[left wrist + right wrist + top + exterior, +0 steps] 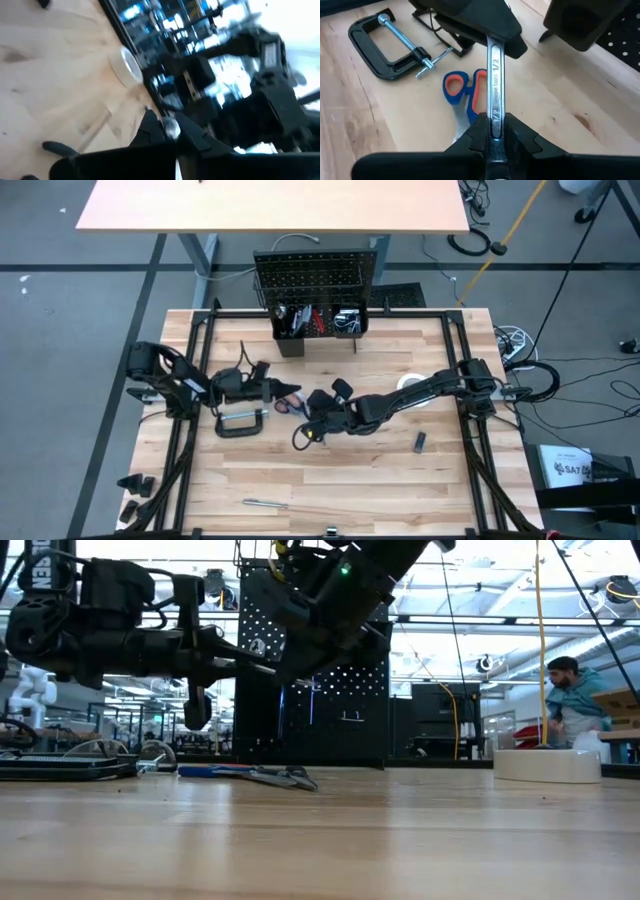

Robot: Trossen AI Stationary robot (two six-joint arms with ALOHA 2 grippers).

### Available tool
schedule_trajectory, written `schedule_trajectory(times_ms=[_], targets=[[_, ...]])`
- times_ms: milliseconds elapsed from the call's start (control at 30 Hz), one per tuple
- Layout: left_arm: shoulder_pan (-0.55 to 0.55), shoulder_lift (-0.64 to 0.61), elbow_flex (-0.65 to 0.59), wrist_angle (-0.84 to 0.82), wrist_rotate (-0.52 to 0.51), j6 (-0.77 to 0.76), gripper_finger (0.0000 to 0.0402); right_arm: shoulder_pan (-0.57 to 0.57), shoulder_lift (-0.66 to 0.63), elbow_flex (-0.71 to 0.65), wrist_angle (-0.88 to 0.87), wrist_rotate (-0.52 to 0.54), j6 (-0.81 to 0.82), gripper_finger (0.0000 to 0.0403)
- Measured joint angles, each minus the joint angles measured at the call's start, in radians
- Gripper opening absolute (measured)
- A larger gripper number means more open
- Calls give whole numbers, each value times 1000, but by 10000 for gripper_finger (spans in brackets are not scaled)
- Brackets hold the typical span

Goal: Hang tools onto peg board
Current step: Put the wrench on the left black bin on the peg board

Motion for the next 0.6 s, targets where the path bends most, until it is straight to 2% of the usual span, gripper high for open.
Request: schedule_trajectory(times_ms=[133, 233, 433, 600], targets=[[44, 1, -1, 35, 141, 11, 0, -11, -1, 0, -3, -15, -3, 29], [92, -6, -12, 91, 241, 76, 0, -16, -8, 2, -10, -23, -2, 29], [197, -78, -74, 87, 286, 108, 0, -20, -49, 0, -105, -33, 35, 29], [249, -110, -133, 97, 321, 114, 0, -12, -102, 1, -160, 16, 45, 29]])
